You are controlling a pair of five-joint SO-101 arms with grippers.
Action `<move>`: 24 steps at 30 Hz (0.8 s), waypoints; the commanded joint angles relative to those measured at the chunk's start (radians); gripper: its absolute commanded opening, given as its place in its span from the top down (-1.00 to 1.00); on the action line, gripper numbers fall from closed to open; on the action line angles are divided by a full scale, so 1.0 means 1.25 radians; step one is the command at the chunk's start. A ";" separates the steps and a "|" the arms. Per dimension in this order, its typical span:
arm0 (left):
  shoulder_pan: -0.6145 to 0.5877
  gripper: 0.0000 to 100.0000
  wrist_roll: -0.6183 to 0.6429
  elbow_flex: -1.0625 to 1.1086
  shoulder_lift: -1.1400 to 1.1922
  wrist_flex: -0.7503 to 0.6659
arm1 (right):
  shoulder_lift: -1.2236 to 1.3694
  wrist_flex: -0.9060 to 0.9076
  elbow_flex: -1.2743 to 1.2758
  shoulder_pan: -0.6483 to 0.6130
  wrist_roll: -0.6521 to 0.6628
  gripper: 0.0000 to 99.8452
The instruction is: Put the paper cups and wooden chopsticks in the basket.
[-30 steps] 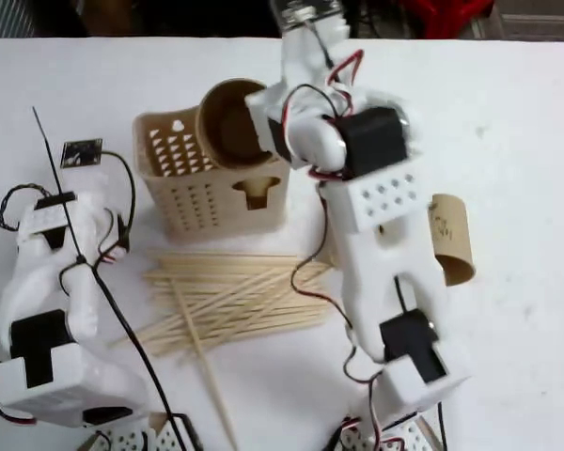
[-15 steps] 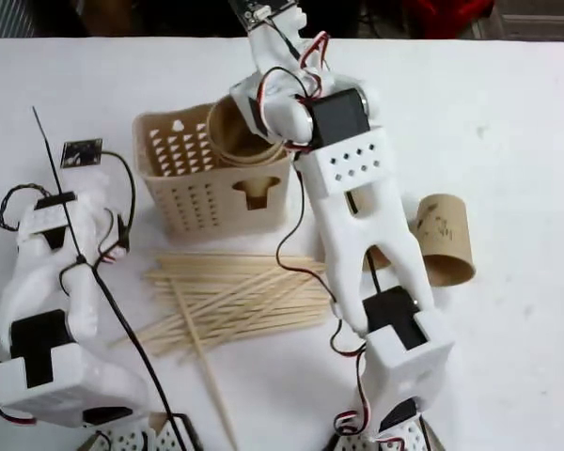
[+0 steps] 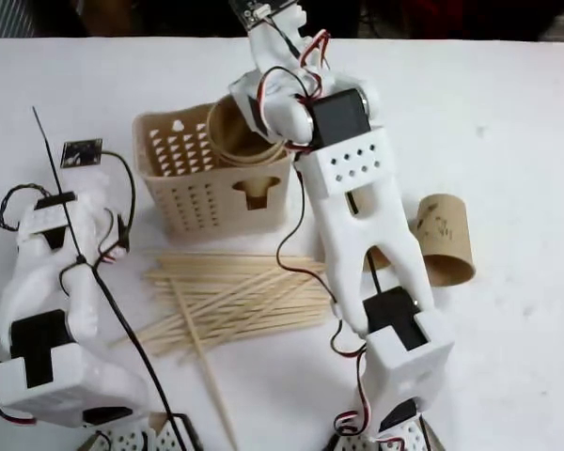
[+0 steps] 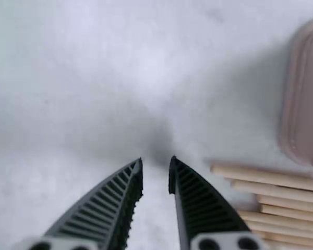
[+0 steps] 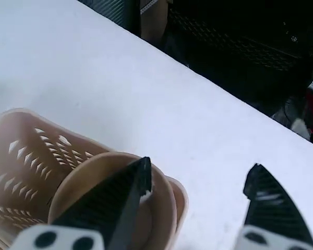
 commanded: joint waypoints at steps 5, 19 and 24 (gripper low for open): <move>0.013 0.80 -0.006 -0.002 -0.004 -0.010 | -0.170 0.206 -0.033 0.053 0.012 0.57; 0.013 0.80 -0.006 -0.002 -0.003 -0.011 | -0.662 0.304 0.532 0.390 0.335 0.71; 0.013 0.80 -0.006 -0.002 -0.003 -0.011 | -0.851 0.258 0.848 0.423 0.474 0.66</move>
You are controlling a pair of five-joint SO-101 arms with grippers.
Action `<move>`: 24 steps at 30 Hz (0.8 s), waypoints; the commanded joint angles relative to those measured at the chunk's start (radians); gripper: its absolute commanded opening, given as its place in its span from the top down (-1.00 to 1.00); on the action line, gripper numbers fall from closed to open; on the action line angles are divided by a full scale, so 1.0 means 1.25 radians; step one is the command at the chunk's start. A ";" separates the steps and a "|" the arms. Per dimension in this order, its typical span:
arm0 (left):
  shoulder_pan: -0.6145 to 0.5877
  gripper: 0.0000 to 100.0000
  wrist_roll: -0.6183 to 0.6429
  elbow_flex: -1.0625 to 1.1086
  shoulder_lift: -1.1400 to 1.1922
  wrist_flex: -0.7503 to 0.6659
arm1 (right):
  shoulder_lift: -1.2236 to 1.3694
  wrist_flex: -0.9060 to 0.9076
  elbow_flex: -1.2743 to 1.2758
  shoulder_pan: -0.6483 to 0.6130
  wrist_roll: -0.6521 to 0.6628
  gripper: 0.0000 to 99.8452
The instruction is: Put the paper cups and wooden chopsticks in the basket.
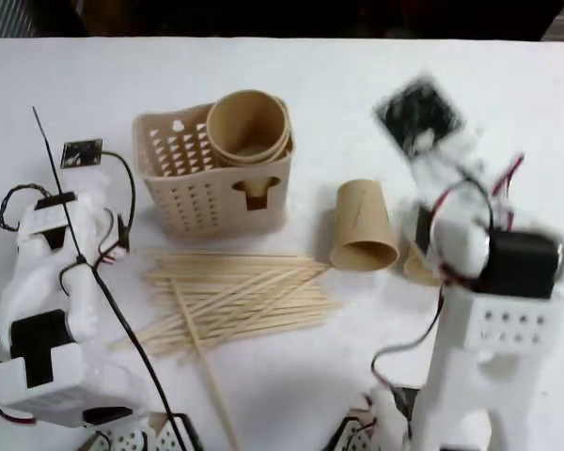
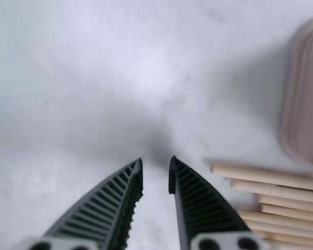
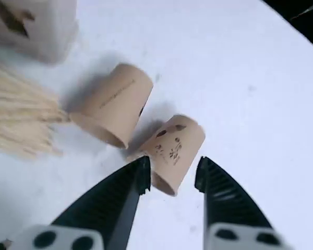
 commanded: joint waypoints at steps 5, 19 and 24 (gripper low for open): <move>0.013 0.80 -0.006 -0.004 -0.003 -0.011 | -0.246 -0.136 0.428 0.034 0.180 0.66; 0.013 0.80 -0.006 -0.004 -0.003 -0.011 | -0.164 -0.331 0.593 0.218 0.479 0.35; 0.014 0.80 -0.006 -0.004 -0.003 -0.011 | -0.155 -0.476 0.680 0.219 0.485 0.35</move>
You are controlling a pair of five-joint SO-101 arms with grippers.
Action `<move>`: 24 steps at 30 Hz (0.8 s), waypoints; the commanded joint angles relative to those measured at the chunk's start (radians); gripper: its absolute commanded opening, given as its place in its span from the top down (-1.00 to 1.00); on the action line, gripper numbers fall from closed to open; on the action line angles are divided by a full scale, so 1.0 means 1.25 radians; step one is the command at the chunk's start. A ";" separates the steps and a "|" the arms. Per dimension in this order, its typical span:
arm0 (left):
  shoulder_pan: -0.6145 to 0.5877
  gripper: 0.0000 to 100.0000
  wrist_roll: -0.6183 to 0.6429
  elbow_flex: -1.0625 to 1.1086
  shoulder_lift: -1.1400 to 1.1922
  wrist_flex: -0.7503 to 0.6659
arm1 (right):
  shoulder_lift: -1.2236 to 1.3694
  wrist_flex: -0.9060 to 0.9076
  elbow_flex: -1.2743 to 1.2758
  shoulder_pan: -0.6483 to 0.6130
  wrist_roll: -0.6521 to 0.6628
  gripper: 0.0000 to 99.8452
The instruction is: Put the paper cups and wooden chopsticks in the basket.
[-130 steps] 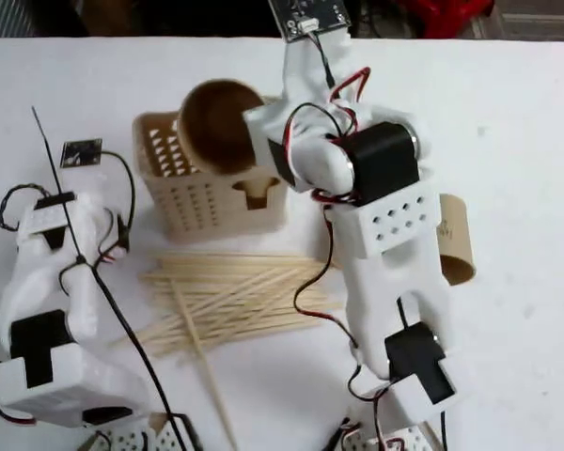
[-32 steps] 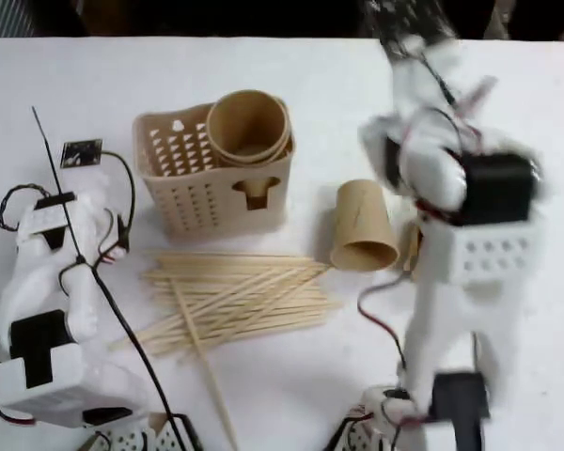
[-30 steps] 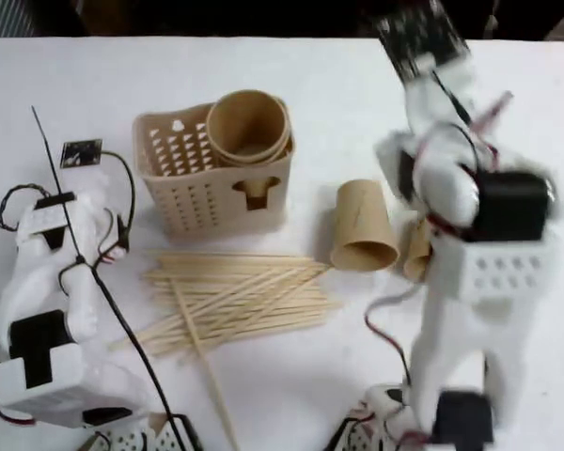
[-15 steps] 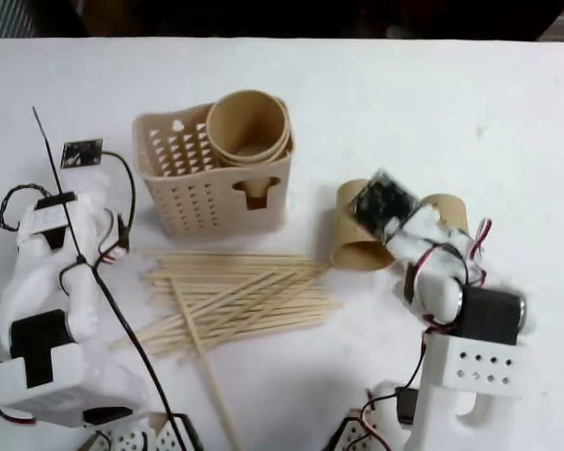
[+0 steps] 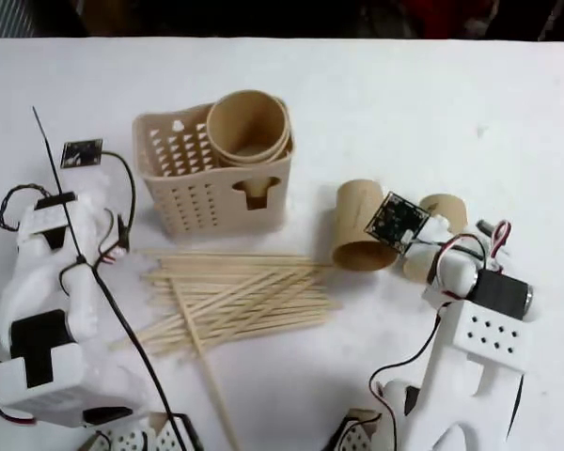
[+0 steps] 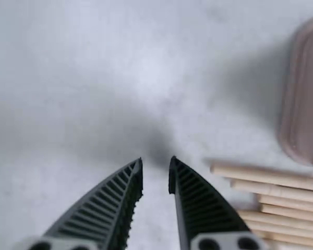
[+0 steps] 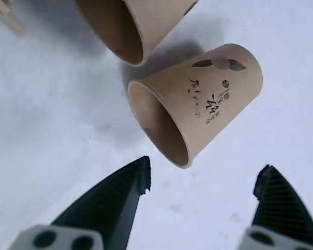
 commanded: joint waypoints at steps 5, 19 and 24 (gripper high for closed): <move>0.014 0.80 -0.006 -0.004 -0.003 -0.011 | 0.001 -0.240 0.151 0.013 0.029 0.35; 0.014 0.80 -0.006 -0.004 -0.003 -0.011 | 0.001 -0.634 0.410 0.020 0.023 0.44; 0.014 0.80 -0.006 -0.004 -0.002 -0.011 | 0.001 -0.689 0.454 0.035 0.023 0.80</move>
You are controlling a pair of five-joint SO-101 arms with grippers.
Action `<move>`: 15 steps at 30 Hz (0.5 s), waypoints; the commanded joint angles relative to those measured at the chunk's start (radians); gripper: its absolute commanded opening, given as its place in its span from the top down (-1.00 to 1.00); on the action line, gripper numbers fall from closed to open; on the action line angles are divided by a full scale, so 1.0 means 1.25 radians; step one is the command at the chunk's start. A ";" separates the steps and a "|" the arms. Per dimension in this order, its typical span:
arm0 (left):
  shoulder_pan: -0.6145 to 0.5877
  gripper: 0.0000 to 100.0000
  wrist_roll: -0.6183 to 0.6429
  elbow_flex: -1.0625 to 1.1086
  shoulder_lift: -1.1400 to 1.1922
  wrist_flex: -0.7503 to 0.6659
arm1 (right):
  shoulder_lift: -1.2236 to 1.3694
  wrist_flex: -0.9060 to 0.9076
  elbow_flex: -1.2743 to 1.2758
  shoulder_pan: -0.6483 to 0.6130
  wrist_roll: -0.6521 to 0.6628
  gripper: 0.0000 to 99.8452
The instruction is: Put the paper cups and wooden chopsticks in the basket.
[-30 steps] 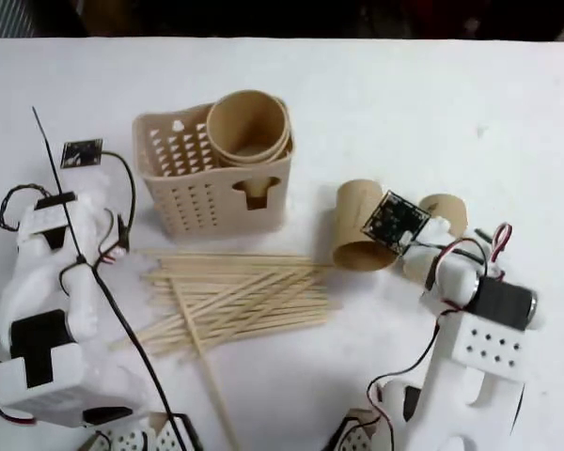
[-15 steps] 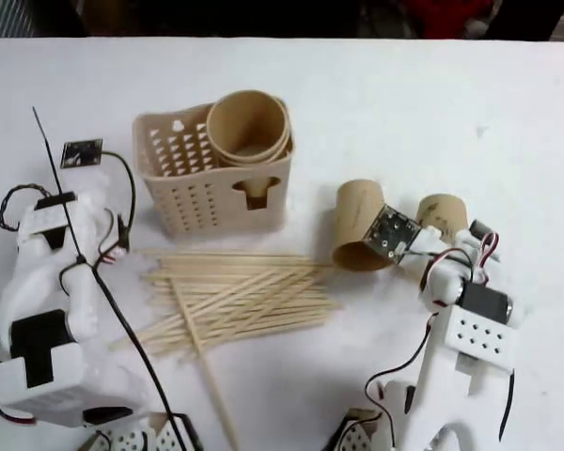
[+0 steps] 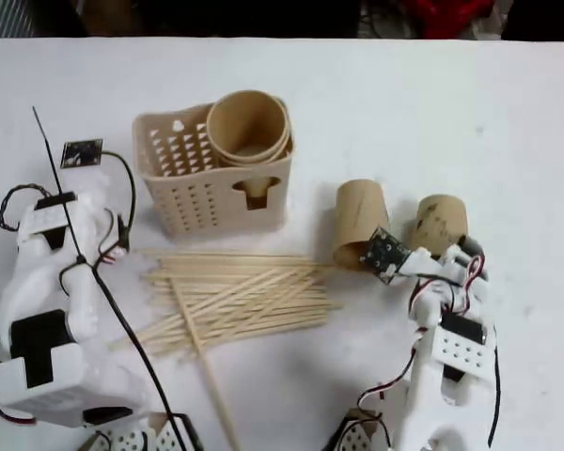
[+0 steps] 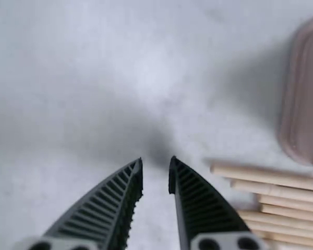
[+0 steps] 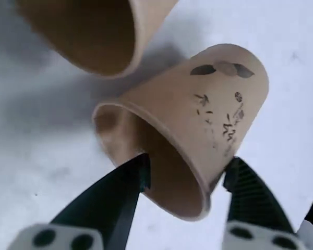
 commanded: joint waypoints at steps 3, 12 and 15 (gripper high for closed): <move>0.014 0.80 -0.006 -0.004 -0.002 -0.011 | 0.003 -0.019 0.004 0.026 0.004 0.96; 0.015 0.80 -0.006 -0.004 -0.002 -0.011 | 0.002 0.047 -0.077 0.139 0.005 0.97; 0.015 0.80 -0.006 -0.004 -0.002 -0.011 | 0.002 0.148 -0.152 0.169 0.004 0.97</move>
